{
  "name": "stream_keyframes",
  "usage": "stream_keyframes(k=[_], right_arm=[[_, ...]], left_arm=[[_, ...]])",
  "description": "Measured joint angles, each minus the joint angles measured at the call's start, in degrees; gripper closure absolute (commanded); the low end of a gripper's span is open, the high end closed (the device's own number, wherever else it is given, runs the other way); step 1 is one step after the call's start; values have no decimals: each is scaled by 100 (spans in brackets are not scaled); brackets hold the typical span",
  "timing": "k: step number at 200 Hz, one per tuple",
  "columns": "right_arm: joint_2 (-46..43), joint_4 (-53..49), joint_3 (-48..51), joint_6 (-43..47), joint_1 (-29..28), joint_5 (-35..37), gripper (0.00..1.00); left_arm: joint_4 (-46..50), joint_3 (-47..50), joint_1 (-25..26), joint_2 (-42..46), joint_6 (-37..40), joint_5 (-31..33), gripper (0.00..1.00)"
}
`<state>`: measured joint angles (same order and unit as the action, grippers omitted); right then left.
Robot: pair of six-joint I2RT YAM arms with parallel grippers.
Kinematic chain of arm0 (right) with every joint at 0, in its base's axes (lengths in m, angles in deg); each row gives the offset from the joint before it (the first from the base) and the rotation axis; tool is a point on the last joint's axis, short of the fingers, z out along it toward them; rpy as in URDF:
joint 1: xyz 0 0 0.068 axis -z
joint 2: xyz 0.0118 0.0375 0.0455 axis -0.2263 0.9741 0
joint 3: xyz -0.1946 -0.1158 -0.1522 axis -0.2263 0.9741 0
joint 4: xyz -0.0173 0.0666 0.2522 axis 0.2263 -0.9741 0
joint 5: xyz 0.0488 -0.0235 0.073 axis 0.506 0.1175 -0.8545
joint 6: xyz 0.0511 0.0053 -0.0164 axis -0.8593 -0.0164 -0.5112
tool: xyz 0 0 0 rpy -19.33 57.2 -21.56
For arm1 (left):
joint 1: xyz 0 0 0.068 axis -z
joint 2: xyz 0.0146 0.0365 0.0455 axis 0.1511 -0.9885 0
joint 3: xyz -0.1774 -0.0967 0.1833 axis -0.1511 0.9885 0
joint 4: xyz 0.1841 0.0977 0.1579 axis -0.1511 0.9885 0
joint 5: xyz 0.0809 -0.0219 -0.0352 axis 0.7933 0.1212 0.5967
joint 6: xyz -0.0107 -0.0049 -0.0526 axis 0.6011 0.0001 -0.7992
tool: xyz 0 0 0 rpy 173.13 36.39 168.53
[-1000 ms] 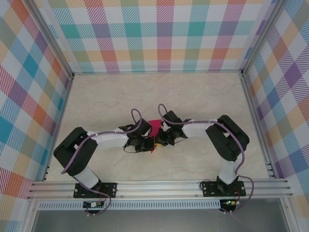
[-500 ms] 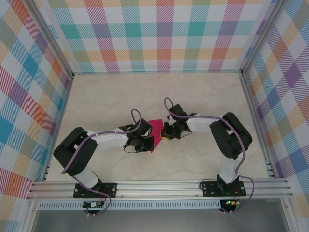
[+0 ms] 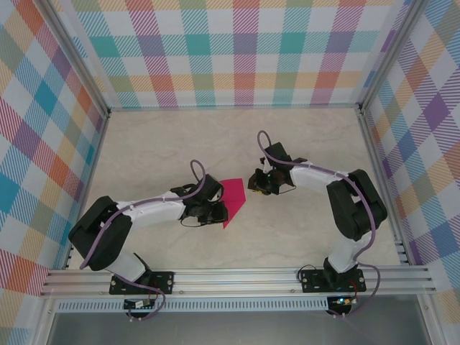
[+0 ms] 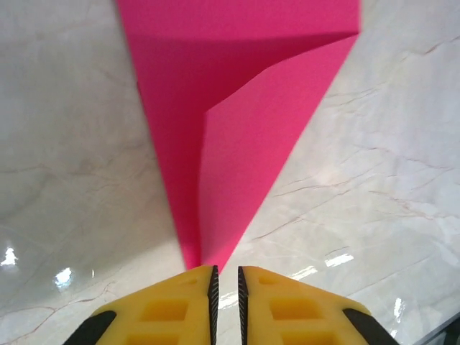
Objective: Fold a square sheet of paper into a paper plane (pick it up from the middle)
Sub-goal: Turn over the paper at the center of the table.
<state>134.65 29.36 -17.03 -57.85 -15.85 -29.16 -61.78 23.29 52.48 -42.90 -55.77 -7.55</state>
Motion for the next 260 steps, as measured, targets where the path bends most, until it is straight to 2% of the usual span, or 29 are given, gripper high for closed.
stream_keyframes(k=[40,120,155,204,260], right_arm=[[-455,348,745,-494,-4,-442,53],[-514,732,997,-997,-42,-638,47],[-457,872,997,-1121,-175,-695,48],[-57,981,942,-1228,-339,-726,51],[105,1003,734,-1248,-382,-739,58]], left_arm=[[-367,-133,0,13,-149,343,81],[-621,-378,0,-529,-273,702,89],[-535,-411,0,-811,-306,975,97],[-348,-474,0,-944,-367,1226,99],[-339,-474,0,-944,-433,1239,100]])
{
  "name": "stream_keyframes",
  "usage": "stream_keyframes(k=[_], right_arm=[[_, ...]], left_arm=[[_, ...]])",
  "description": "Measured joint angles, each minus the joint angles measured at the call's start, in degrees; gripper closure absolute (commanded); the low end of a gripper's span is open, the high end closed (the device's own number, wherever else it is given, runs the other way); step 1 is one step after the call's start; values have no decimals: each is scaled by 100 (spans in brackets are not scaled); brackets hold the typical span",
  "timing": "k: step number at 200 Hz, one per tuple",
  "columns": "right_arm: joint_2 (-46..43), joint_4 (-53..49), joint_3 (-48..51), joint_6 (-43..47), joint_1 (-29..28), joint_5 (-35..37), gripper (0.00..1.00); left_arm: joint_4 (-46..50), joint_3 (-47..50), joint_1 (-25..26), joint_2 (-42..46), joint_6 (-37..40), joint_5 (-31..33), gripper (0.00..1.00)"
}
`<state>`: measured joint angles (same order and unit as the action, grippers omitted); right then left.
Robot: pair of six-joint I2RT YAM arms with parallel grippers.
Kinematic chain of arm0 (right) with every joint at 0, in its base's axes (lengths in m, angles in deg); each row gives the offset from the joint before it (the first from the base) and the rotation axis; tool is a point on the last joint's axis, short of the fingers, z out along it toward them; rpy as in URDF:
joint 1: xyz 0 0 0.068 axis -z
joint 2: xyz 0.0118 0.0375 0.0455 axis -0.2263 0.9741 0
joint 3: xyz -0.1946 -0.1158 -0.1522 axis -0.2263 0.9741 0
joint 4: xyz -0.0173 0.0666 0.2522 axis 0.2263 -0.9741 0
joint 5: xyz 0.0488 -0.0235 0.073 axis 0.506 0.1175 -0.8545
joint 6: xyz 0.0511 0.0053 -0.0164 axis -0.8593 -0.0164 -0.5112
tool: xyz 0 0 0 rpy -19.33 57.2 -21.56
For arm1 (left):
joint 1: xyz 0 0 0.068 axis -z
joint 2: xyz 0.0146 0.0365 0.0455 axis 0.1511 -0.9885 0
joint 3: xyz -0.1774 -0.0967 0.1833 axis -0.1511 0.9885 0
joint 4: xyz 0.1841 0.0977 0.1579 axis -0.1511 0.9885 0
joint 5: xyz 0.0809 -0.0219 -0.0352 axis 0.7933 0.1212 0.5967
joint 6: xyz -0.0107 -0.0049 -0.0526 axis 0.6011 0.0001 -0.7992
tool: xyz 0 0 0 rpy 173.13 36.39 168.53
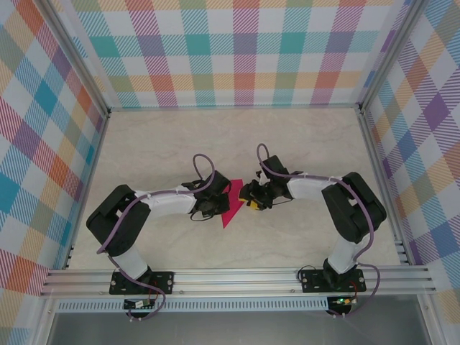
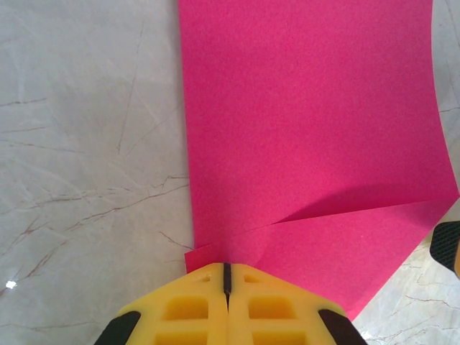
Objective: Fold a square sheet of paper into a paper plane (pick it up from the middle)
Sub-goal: Turn over the paper at the center of the table.
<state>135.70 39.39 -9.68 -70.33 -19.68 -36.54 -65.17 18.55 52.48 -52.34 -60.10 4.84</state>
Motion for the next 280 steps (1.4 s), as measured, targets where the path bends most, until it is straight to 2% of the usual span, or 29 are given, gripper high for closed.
stream_keyframes(k=[89,110,125,140,163,180,204,242,280], right_arm=[[483,273,-267,2,-55,-358,74],[522,323,-302,28,-70,-466,82],[557,350,-310,37,-70,-492,92],[562,363,-297,22,-70,-470,95],[378,334,-170,4,-70,-188,98],[-42,199,-22,4,-70,160,98],[-800,-37,20,4,-74,649,99],[-1875,-490,20,-66,-92,1379,98],[-2120,-925,0,-199,-264,1869,98]], left_arm=[[0,0,0,0,-2,-4,100],[0,0,0,0,0,-4,100],[2,0,0,0,2,-9,98],[20,-11,-2,4,9,-13,94],[188,-11,-4,149,72,-11,79],[339,-17,-7,476,201,0,69],[470,-81,-11,1058,310,44,60],[490,-118,-33,1917,544,181,52],[461,-105,-48,2479,678,306,45]])
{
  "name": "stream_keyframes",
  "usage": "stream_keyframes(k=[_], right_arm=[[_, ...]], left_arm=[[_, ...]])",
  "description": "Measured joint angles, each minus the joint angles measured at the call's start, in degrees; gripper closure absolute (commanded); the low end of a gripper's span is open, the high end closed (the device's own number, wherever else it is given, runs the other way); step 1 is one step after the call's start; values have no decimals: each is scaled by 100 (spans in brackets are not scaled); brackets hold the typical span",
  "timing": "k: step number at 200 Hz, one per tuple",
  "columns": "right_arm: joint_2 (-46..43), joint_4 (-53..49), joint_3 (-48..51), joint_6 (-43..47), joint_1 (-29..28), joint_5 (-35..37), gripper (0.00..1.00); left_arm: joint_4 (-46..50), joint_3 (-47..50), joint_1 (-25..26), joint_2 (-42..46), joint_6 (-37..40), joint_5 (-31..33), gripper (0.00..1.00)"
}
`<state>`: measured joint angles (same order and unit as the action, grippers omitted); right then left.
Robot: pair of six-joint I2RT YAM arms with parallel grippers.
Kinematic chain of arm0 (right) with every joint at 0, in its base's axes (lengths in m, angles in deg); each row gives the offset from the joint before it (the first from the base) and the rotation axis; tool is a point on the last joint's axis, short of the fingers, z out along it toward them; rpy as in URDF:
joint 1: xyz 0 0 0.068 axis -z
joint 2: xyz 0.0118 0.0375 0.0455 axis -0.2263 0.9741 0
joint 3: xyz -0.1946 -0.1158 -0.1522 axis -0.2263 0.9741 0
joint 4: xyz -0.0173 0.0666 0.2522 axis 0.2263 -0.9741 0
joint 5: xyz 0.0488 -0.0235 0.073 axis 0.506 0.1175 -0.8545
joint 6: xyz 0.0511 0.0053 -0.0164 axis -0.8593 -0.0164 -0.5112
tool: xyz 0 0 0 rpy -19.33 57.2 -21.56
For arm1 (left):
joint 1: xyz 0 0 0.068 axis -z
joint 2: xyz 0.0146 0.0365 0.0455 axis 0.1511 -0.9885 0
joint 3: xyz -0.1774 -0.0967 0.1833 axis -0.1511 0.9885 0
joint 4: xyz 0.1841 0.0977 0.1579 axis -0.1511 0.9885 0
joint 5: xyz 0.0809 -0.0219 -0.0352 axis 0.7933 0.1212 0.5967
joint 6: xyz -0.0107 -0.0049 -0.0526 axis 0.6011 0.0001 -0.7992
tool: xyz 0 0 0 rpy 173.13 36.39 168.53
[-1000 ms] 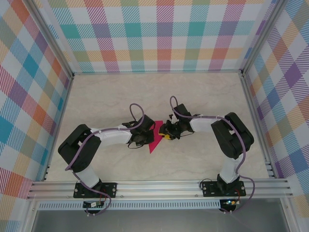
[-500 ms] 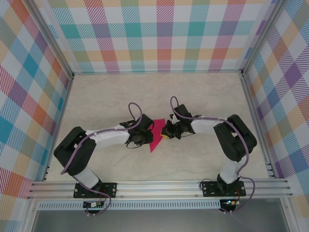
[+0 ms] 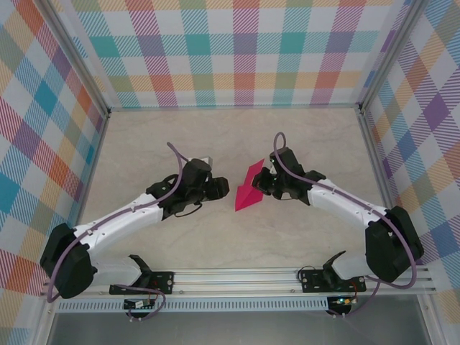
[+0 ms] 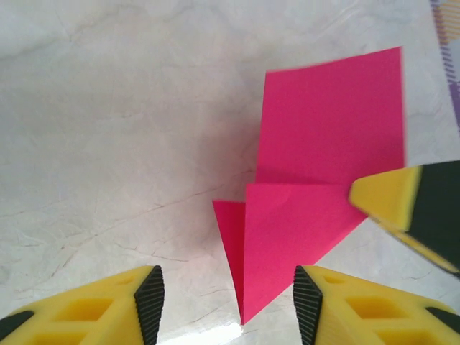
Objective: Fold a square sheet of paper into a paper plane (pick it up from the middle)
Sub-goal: Turn over the paper at the center of the table.
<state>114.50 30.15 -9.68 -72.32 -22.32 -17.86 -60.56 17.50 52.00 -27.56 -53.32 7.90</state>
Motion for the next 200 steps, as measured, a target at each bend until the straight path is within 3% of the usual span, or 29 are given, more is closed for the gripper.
stream_keyframes(k=[24,68,159,180,200], right_arm=[[70,-280,-125,-221,-188,271,98],[704,-243,-192,-999,-468,612,98],[1141,-404,-269,-2354,-549,717,100],[1161,-479,-299,-2673,-549,717,100],[1191,-590,-334,-2955,-549,717,100]], left_arm=[[-98,118,0,37,162,-26,40],[-885,804,-11,-57,855,-313,14],[-2918,1827,229,-625,2435,-516,13],[-3386,2044,302,-763,2732,-511,15],[-3814,2157,396,-966,3049,-503,23]])
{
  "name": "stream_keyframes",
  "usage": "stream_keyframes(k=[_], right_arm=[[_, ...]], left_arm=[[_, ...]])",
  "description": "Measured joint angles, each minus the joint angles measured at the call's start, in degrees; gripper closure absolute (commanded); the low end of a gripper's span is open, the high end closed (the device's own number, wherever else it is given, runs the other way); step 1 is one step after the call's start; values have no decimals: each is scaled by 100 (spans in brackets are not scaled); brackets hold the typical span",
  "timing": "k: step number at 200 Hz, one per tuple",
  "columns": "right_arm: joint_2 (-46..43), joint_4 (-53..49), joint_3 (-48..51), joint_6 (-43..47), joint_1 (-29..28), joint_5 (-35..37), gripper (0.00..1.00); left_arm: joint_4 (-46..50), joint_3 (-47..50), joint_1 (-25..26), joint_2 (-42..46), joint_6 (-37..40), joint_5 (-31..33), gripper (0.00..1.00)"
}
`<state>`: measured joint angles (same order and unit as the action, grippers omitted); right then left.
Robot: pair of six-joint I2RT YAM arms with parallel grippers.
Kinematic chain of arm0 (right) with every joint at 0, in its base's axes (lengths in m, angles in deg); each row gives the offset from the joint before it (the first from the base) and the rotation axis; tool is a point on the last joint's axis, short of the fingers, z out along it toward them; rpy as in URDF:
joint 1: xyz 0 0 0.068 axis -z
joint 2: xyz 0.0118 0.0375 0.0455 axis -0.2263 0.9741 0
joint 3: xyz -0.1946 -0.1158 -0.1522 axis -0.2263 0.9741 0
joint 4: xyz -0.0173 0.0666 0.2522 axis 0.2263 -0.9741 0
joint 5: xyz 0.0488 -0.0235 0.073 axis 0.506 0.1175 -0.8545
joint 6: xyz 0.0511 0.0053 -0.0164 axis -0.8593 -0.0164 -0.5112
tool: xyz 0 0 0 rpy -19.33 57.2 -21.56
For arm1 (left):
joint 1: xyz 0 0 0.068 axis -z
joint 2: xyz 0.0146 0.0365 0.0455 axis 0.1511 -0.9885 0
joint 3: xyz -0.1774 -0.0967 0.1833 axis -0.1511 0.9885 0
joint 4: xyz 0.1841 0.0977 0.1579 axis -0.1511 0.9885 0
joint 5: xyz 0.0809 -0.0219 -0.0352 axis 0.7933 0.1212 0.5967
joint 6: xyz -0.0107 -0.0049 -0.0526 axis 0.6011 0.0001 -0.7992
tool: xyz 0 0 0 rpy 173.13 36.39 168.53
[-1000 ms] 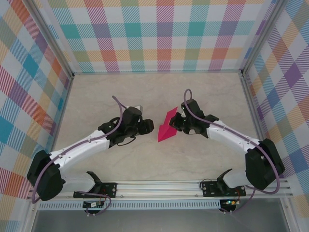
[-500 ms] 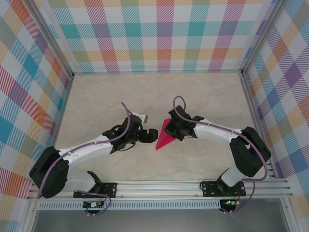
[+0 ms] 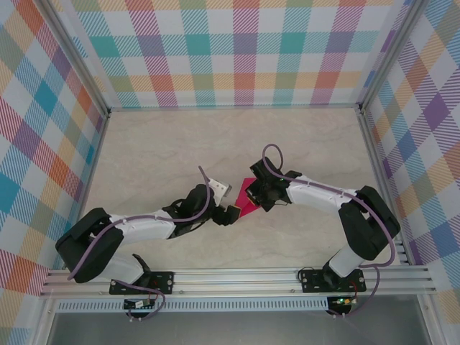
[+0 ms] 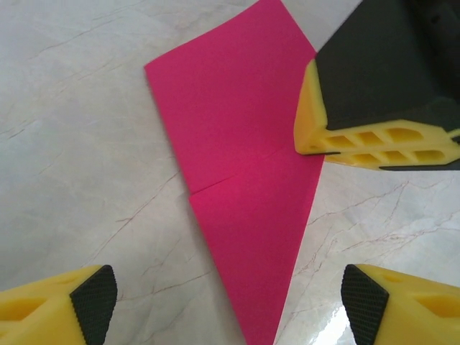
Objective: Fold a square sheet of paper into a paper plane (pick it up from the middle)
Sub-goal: Turn over the paper at the center of the table.
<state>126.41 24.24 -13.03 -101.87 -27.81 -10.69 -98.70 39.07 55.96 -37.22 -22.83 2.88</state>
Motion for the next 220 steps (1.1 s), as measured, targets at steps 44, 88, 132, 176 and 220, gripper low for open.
stream_keyframes(k=[44,88,132,176,220], right_arm=[[24,-243,-295,-306,0,-2,100],[190,-267,-481,-402,0,-74,100],[409,-345,-535,-402,0,-199,100],[452,-363,-715,-393,0,-310,100],[474,-391,-758,-374,0,-372,100]], left_arm=[[-960,205,83,-483,597,-59,39],[-1552,341,90,-765,881,-107,54],[-1856,341,94,-1010,975,-63,65],[-1950,339,98,-1268,1056,-63,68],[-1950,306,98,-1397,1121,-66,76]])
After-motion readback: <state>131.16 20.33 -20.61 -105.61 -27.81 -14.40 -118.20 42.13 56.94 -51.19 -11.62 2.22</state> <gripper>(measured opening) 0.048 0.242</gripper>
